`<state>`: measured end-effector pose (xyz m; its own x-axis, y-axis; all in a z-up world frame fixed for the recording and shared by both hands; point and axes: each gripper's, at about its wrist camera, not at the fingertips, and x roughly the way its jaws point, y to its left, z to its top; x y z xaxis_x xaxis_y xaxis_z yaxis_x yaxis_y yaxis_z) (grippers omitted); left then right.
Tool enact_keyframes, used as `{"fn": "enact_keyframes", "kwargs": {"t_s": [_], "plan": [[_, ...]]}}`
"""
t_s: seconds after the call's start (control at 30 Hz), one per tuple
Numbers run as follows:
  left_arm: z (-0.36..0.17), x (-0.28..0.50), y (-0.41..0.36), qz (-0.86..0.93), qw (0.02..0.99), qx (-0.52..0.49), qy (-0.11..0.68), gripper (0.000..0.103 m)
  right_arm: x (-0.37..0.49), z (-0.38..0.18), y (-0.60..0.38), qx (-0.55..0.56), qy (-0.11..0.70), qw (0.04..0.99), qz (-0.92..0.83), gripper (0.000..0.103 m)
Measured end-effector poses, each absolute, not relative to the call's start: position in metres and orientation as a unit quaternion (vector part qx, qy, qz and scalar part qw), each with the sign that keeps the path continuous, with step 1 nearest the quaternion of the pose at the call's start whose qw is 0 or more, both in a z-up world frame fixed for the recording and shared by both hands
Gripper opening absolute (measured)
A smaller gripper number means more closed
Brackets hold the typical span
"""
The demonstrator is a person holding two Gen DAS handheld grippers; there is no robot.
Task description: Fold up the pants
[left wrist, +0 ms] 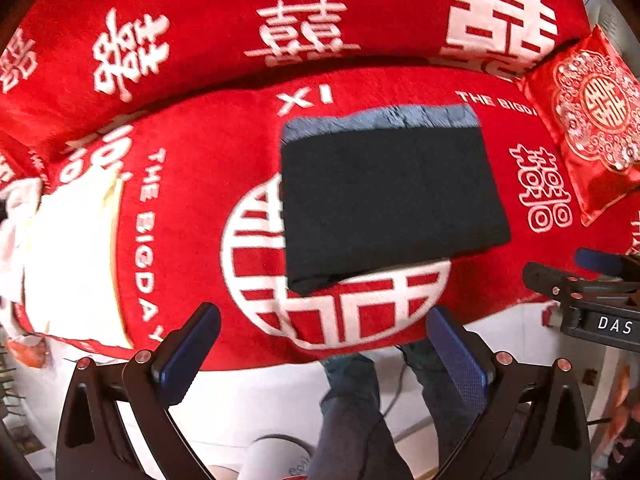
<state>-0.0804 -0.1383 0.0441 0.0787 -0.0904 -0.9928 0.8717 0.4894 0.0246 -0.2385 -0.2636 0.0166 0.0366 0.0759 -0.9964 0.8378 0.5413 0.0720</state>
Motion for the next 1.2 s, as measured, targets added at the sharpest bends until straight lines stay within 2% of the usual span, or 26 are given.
{"fn": "enact_keyframes", "kwargs": {"t_s": [0.2, 1.2], "plan": [[0.051, -0.072, -0.137, -0.352, 0.659, 0.345, 0.568, 0.103, -0.221, 0.039, -0.266, 0.316, 0.626, 0.633, -0.326, 0.092], [0.057, -0.085, -0.146, -0.348, 0.661, 0.360, 0.558, 0.103, -0.212, 0.054, -0.262, 0.302, 0.628, 0.642, -0.320, 0.092]]}}
